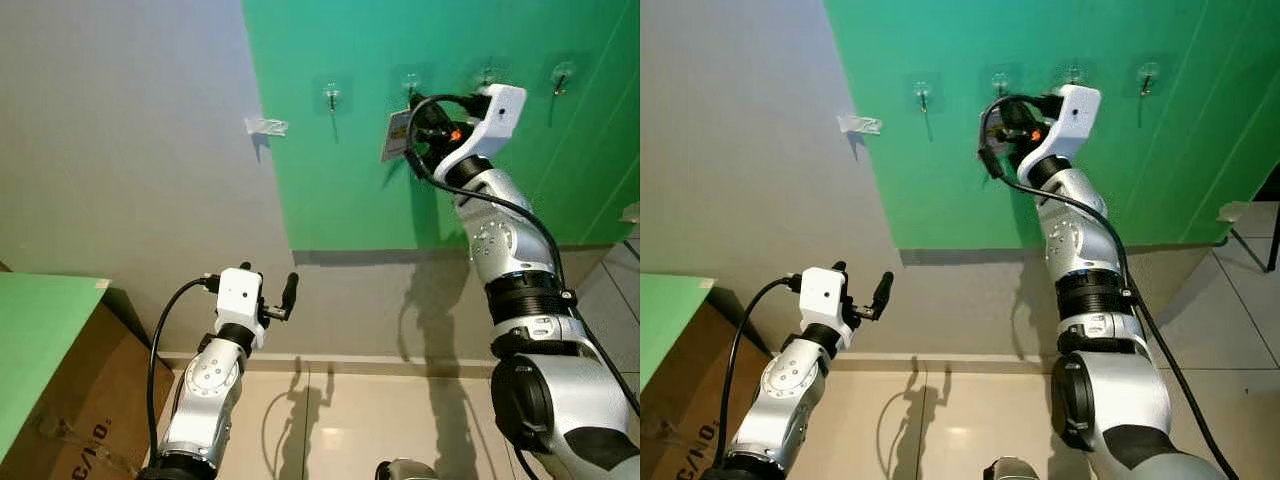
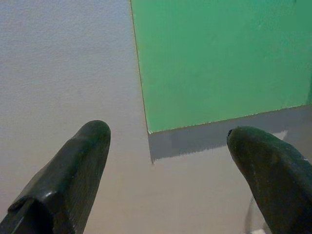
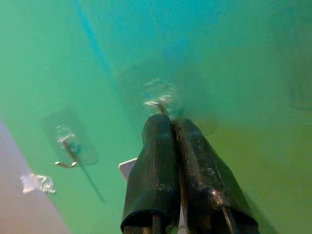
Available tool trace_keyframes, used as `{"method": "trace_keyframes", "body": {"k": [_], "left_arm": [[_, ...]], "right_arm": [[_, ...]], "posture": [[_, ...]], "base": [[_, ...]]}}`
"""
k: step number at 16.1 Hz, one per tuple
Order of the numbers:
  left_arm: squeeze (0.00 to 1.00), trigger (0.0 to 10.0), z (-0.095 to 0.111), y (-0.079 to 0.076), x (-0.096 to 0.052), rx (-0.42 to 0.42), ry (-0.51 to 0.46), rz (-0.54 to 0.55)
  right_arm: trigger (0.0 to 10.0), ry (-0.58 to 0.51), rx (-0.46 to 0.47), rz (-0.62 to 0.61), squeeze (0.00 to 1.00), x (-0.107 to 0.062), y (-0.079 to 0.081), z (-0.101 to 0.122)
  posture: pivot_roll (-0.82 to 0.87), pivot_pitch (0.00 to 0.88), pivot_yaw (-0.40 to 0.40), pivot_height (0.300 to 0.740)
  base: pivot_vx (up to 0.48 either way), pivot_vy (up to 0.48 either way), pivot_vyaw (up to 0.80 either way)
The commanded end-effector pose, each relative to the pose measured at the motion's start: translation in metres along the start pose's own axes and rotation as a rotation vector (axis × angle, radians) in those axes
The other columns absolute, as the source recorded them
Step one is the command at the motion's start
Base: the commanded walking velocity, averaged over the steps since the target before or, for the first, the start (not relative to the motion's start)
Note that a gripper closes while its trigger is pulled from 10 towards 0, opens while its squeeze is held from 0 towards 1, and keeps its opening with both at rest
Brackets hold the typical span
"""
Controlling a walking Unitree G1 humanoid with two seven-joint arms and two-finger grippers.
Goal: Hang keys on a hook
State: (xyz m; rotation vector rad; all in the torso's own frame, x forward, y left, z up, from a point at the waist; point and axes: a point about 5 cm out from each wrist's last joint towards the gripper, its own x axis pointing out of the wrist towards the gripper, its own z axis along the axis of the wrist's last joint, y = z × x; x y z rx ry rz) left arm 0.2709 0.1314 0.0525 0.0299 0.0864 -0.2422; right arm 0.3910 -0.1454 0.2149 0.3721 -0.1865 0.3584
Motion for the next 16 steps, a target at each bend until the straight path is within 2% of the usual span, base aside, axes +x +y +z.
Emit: {"method": "trace_keyframes", "body": {"k": [1, 7, 8, 9, 10, 11, 13, 16], "left_arm": [[0.00, 10.0, 0.002, 0.001, 0.000, 0.011, -0.006, 0.000], [0.00, 10.0, 0.001, 0.000, 0.000, 0.011, 0.001, -0.001], [0.00, 10.0, 0.001, 0.000, 0.000, 0.011, 0.001, -0.001], [0.00, 10.0, 0.001, 0.000, 0.000, 0.011, 0.002, -0.001], [0.00, 10.0, 0.001, 0.000, 0.000, 0.010, 0.002, 0.000], [0.00, 10.0, 0.001, 0.000, 0.000, 0.010, 0.003, 0.001], [0.00, 10.0, 0.001, 0.000, 0.000, 0.010, 0.003, 0.002], [0.00, 10.0, 0.001, 0.000, 0.000, 0.011, 0.003, 0.002]], "right_arm": [[0.0, -0.003, 0.069, -0.030, 0.00, 0.003, -0.002, 0.003], [0.0, 0.020, 0.211, -0.093, 0.00, 0.002, -0.012, -0.002], [2.3, 0.040, 0.194, -0.088, 0.00, 0.002, -0.011, -0.004], [10.0, 0.053, 0.158, -0.077, 0.00, 0.003, -0.009, -0.006], [10.0, 0.056, 0.120, -0.084, 0.94, 0.002, -0.009, -0.006], [10.0, 0.071, 0.063, -0.080, 1.00, 0.002, -0.008, -0.009], [10.0, 0.095, -0.032, -0.114, 1.00, 0.000, -0.011, -0.014], [10.0, 0.096, -0.082, -0.137, 1.00, -0.004, -0.014, -0.018]], "posture": [[-0.18, 0.000, 0.073, 0.740], [-0.18, 0.000, 0.073, 0.740], [-0.18, 0.000, 0.073, 0.740], [-0.17, 0.000, 0.073, 0.740], [-0.17, 0.000, 0.071, 0.740], [-0.17, 0.000, 0.071, 0.740], [-0.17, 0.000, 0.070, 0.740], [-0.18, 0.000, 0.069, 0.740]], "base": [[0.000, 0.000, 0.00], [0.000, 0.000, 0.00], [0.000, 0.000, 0.00], [0.000, 0.000, 0.00], [0.000, 0.000, 0.00], [0.000, 0.000, 0.00], [0.000, 0.000, 0.00], [0.000, 0.000, 0.00]]}}
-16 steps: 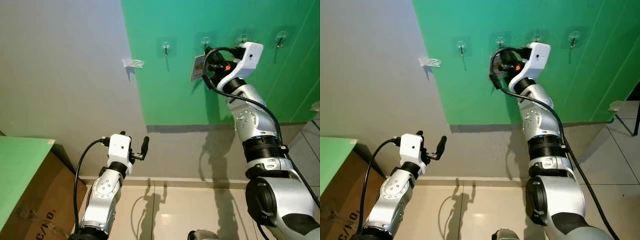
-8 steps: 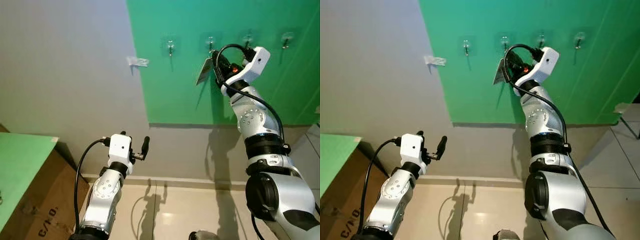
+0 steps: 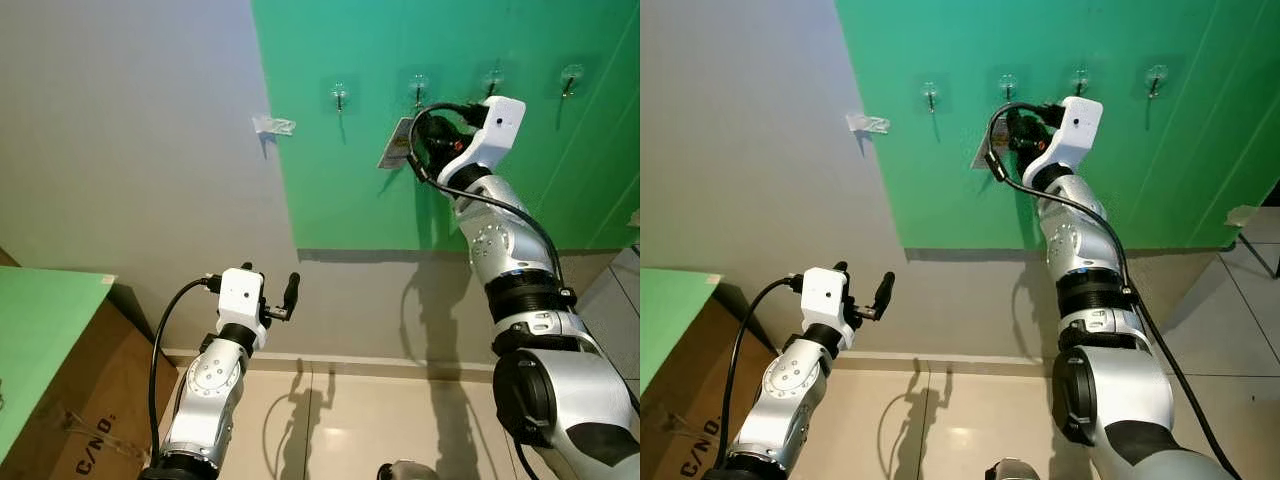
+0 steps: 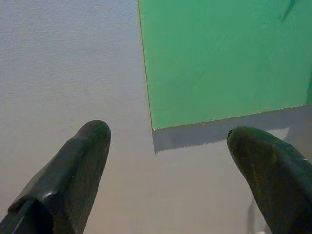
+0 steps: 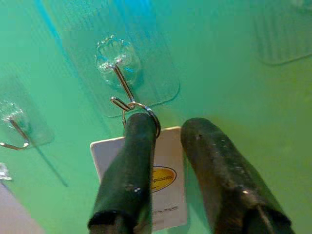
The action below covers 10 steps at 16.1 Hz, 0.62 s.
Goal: Hang keys on a hook
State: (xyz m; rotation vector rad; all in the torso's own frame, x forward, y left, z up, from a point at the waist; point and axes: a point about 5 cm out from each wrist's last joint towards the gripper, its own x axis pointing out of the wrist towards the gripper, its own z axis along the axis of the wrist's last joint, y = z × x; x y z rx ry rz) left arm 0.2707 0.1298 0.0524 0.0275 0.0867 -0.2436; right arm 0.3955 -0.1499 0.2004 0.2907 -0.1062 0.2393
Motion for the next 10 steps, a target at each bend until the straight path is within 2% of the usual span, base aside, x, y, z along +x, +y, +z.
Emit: {"method": "trace_keyframes", "body": {"k": [1, 6, 10], "left_arm": [[0.00, 10.0, 0.0009, 0.0018, -0.0003, 0.014, 0.003, 0.001], [0.00, 10.0, 0.0023, 0.0010, 0.0002, 0.027, -0.004, -0.004], [0.00, 10.0, 0.0017, 0.0008, 0.0004, 0.024, -0.001, -0.006]], "right_arm": [[10.0, 0.021, -0.015, -0.016, 1.00, -0.0026, -0.0032, -0.0066], [10.0, -0.006, -0.040, -0.036, 1.00, -0.0025, -0.0050, -0.0041], [10.0, -0.012, -0.111, -0.027, 1.00, -0.0037, -0.0041, -0.0054]], "posture": [[-0.18, 0.000, 0.073, 0.740], [-0.18, 0.000, 0.074, 0.740], [-0.18, 0.000, 0.074, 0.740]], "base": [[0.000, 0.000, 0.00], [0.000, 0.000, 0.00], [0.000, 0.000, 0.00]]}}
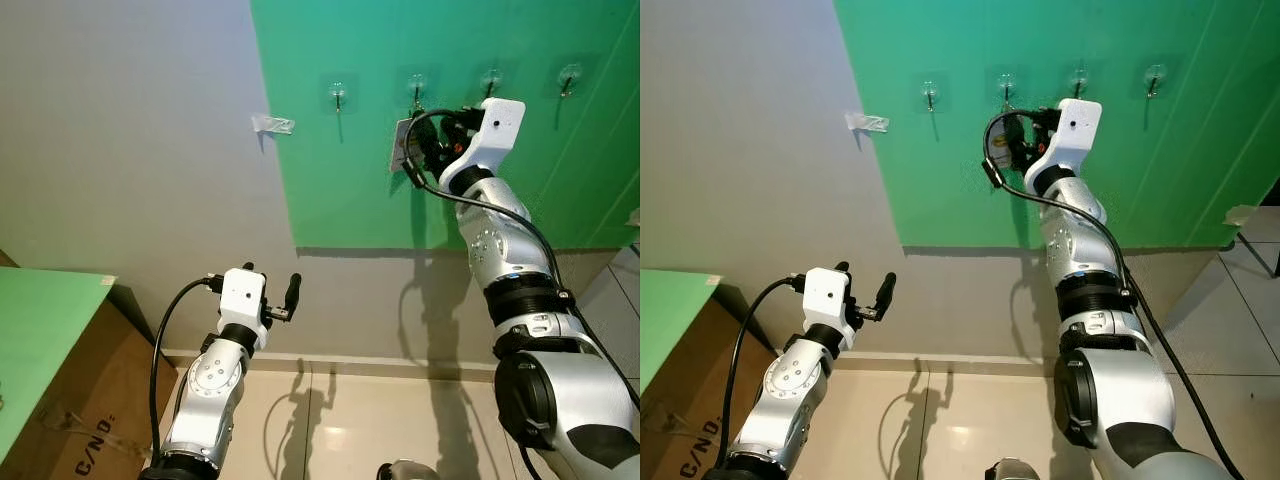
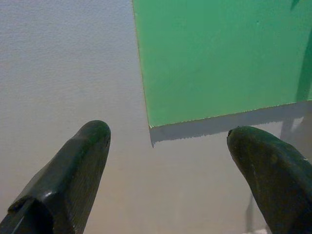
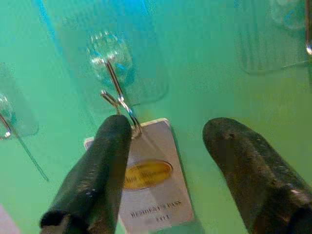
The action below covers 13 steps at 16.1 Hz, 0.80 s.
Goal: Hang keys on a hook
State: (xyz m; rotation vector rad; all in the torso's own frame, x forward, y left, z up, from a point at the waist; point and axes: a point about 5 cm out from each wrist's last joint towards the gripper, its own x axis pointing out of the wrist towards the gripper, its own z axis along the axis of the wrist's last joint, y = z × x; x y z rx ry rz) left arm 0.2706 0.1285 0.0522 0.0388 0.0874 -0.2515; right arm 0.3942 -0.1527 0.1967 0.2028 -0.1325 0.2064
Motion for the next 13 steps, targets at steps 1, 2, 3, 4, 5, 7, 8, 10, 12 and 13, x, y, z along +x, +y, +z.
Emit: {"method": "trace_keyframes", "body": {"k": [1, 2, 3, 4, 5, 7, 8, 10, 12, 13], "left_arm": [[0.00, 10.0, 0.002, 0.002, 0.000, 0.014, -0.002, 0.001], [0.00, 10.0, 0.001, 0.003, 0.000, 0.017, 0.000, -0.001], [0.00, 10.0, 0.001, 0.003, 0.000, 0.019, 0.000, -0.003], [0.00, 10.0, 0.001, 0.004, 0.000, 0.020, 0.002, -0.004], [0.00, 10.0, 0.001, 0.004, 0.000, 0.022, 0.002, -0.005], [0.00, 10.0, 0.001, 0.005, 0.000, 0.026, 0.002, -0.008], [0.00, 10.0, 0.002, 0.007, 0.000, 0.034, 0.002, -0.001], [0.00, 10.0, 0.003, 0.010, -0.002, 0.036, 0.000, 0.015], [0.00, 10.0, 0.006, 0.018, -0.010, -0.001, -0.005, 0.056], [0.00, 10.0, 0.006, 0.020, -0.019, -0.007, -0.002, 0.064]], "right_arm": [[10.0, 0.006, -0.024, -0.003, 1.00, -0.002, -0.001, -0.003], [10.0, 0.005, -0.048, -0.003, 1.00, -0.003, -0.002, -0.005], [10.0, 0.006, -0.057, -0.005, 1.00, -0.005, -0.003, -0.006], [10.0, 0.008, -0.066, -0.011, 1.00, -0.007, -0.005, -0.008], [10.0, 0.012, -0.088, -0.019, 1.00, -0.009, -0.008, -0.010], [10.0, 0.010, -0.205, -0.033, 1.00, -0.015, -0.008, -0.014], [10.0, 0.012, -0.307, -0.046, 0.60, -0.025, -0.011, -0.022], [10.0, 0.025, -0.374, -0.081, 0.00, -0.047, -0.018, -0.039], [10.0, 0.071, -0.466, -0.127, 0.00, -0.094, -0.032, -0.067], [10.0, 0.118, -0.460, -0.159, 0.00, -0.125, -0.041, -0.084]], "posture": [[-0.18, 0.000, 0.075, 0.740], [-0.18, 0.000, 0.076, 0.740], [-0.19, 0.000, 0.080, 0.740], [-0.19, 0.000, 0.081, 0.740], [-0.19, 0.000, 0.081, 0.740], [-0.19, 0.000, 0.082, 0.740], [-0.20, 0.000, 0.079, 0.740], [-0.20, 0.000, 0.079, 0.740], [-0.20, 0.000, 0.081, 0.740], [-0.20, 0.000, 0.088, 0.740]], "base": [[0.000, 0.000, 0.00], [0.000, 0.000, 0.00], [0.000, 0.000, 0.00], [0.000, 0.000, 0.00], [0.000, 0.000, 0.00], [0.000, 0.000, 0.00], [0.000, 0.000, 0.00], [0.000, 0.000, 0.00], [0.000, 0.000, 0.00], [0.000, 0.000, 0.00]]}}
